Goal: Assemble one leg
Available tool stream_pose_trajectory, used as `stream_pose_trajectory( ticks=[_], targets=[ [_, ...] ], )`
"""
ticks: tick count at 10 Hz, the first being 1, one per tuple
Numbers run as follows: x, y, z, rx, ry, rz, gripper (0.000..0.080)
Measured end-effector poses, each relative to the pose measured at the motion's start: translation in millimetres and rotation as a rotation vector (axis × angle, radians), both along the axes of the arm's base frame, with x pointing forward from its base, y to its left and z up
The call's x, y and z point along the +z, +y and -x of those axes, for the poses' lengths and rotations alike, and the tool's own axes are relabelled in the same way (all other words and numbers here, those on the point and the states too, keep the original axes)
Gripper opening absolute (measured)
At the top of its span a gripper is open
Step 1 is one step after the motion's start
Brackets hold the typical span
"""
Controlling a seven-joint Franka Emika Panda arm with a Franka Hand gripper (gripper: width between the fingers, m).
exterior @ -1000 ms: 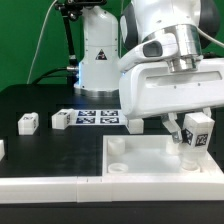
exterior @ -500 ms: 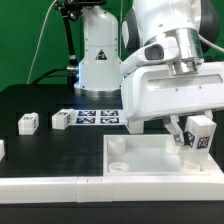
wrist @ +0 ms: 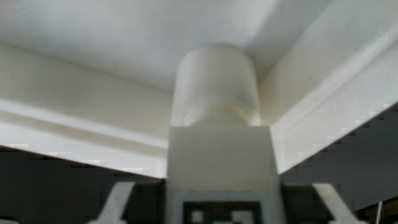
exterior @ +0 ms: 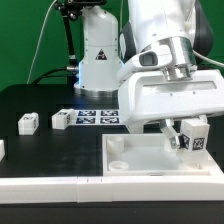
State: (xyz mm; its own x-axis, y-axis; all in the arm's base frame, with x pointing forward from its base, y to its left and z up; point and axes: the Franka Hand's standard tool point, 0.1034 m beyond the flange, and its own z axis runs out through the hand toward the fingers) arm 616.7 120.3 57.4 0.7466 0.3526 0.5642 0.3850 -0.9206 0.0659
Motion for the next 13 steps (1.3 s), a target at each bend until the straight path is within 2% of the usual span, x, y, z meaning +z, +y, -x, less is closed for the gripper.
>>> stream_pose_trajectory(
  ticks=[2, 3, 4, 5, 9, 13],
  targets=[
    [-1.5, 0.1, -0.2, 0.002, 0.015, 0.002, 0.0288],
    [-1.7, 0.1, -0.1, 0.002, 0.016, 0.002, 0.0478],
    [-1.9, 0.1, 0.0, 0.002, 0.017, 0.002, 0.0478],
    [-2.0, 0.1, 0.1, 0.002, 0.017, 0.002, 0.0614],
    [-1.6, 0.1, 0.1, 0.003, 0.022, 0.003, 0.0648],
    [33.1, -2.2, -8.8, 0.009, 0.045, 0.016, 0.0649]
  ],
)
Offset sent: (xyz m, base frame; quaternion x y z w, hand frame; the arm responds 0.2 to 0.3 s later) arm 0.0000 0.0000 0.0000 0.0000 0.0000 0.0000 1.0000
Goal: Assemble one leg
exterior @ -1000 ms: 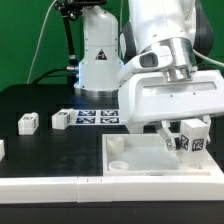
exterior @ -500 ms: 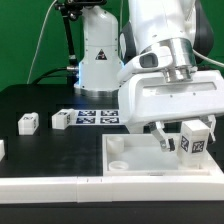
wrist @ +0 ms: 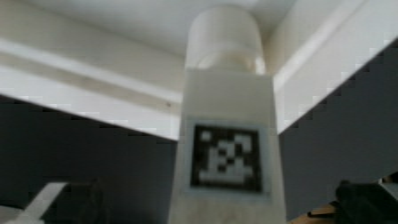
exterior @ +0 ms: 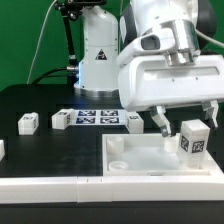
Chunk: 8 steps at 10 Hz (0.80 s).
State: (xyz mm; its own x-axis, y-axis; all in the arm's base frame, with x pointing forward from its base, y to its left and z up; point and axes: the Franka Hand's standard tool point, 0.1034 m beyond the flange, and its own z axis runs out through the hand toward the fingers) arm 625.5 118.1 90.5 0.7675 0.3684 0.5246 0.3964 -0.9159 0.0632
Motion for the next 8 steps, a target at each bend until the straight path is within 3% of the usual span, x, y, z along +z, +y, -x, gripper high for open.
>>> stream_pose_trajectory(
  ticks=[3, 6, 8],
  targets=[
    [-3.0, 2.5, 2.1, 0.004, 0.032, 0.002, 0.0649],
    [-14.7, 2.5, 3.2, -0.002, 0.246, 0.035, 0.0649],
    [-13.2, 3.2, 3.9, -0.008, 0.404, 0.067, 0.0649]
  ],
)
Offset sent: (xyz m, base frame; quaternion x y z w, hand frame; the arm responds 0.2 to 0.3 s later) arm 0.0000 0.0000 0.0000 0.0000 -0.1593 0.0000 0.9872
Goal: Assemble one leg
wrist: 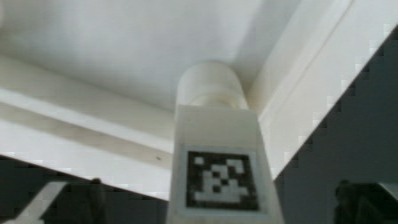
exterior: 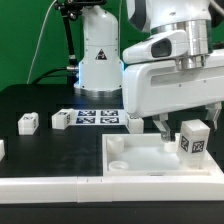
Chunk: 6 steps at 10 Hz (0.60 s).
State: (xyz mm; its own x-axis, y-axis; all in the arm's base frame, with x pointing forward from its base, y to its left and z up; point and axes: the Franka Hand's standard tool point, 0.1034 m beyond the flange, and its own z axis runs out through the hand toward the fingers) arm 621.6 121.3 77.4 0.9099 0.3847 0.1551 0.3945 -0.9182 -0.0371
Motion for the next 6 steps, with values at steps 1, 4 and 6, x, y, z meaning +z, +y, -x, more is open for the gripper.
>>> stream_pose_trajectory(
  ticks=[1, 4, 6],
  targets=[
    [1.0, 3.5, 3.5, 0.004, 0.089, 0.021, 0.0649],
    [2.7, 9.4, 2.6, 0.015, 0.247, 0.045, 0.0649],
    [0.6, 7.9, 0.8, 0.012, 0.227, 0.041, 0.0649]
  ],
)
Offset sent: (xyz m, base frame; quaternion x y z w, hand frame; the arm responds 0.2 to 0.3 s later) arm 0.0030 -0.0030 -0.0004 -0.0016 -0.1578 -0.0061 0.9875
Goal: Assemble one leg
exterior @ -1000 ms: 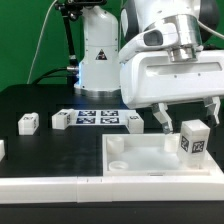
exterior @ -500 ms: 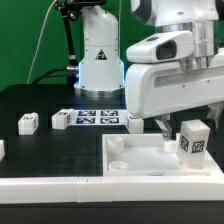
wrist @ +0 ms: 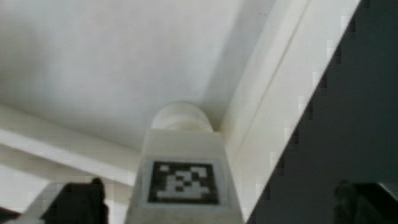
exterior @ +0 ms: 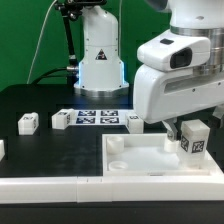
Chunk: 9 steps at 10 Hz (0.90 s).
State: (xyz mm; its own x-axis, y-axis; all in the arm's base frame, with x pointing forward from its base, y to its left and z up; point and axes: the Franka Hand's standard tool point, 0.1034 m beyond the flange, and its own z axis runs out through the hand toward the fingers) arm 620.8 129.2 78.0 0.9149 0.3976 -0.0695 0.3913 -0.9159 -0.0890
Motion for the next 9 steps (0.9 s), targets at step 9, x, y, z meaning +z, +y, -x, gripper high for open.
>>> stream_pose_trajectory(
  ticks=[9],
  targets=[
    [-3.7, -10.5, 0.4, -0.257, -0.020, -0.003, 0.0296]
  ],
)
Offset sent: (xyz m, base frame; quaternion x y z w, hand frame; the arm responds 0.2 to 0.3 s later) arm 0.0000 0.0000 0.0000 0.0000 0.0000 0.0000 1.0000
